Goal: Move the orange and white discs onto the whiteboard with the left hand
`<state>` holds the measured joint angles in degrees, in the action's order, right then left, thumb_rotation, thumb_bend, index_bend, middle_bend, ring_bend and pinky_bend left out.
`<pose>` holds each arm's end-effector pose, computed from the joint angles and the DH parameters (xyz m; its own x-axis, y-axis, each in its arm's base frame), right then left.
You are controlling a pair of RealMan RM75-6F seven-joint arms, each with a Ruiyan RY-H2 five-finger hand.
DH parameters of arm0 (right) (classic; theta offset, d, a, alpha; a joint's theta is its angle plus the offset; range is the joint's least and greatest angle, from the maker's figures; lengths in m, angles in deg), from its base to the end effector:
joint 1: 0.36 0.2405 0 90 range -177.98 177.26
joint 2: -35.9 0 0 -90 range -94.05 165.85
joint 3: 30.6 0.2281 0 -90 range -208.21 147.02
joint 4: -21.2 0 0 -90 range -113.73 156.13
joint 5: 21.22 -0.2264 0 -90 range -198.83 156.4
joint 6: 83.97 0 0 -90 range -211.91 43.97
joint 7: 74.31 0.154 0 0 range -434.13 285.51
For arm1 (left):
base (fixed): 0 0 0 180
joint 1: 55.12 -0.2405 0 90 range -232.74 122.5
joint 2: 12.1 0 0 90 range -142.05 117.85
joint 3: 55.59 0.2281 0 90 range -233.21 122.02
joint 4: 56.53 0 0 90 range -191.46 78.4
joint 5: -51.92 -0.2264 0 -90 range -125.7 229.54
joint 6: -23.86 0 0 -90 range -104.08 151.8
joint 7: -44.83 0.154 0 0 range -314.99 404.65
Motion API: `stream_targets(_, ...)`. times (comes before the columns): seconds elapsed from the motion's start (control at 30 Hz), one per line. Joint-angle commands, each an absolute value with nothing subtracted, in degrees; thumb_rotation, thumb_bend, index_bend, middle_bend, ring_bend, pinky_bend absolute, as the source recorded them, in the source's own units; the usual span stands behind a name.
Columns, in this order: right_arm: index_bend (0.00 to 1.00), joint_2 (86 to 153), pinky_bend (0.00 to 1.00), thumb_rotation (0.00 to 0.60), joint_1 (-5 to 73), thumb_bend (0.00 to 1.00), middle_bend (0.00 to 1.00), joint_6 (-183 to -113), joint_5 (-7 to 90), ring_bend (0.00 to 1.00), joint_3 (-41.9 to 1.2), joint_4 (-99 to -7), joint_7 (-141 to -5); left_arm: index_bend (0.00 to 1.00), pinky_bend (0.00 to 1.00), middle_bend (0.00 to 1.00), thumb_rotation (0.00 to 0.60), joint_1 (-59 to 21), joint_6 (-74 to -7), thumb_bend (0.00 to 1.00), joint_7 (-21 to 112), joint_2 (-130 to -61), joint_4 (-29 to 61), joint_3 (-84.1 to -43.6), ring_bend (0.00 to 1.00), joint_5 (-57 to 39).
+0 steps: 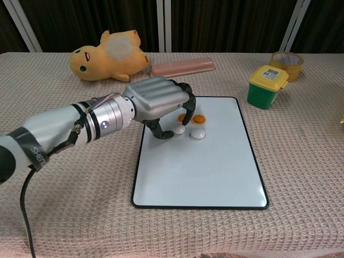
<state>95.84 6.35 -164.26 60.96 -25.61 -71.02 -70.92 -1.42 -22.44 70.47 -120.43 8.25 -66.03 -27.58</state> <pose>-0.3042 -0.2088 0.1534 0.3983 -0.0265 0.9169 -0.9165 0.0299 0.3990 -0.0389 0.3243 -0.1358 0.6889 0.0707 0.7214 0.5302 -0.7278 -0.4350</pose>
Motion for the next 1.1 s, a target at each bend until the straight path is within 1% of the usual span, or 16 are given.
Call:
stream_targets(0.03,0.0,96.01,0.0,0.6,6.44,0.32,0.0,-164.14,60.89,0.0,-25.54,-70.79,-70.76,0.51,0.17,0.22,0.6,-1.09,-22.65,0.31,70.2,-120.69,7.97,-65.81,0.09,-27.43)
stream_targets(1.1,0.0,96.46,0.0,0.6,6.52,0.32,0.0,-163.69,60.61,0.0,-25.53,-69.66,-69.99,0.51,0.17,0.22,0.6,0.45,-22.61,0.31,68.11,-121.42,8.02,-64.39,0.09,-25.63)
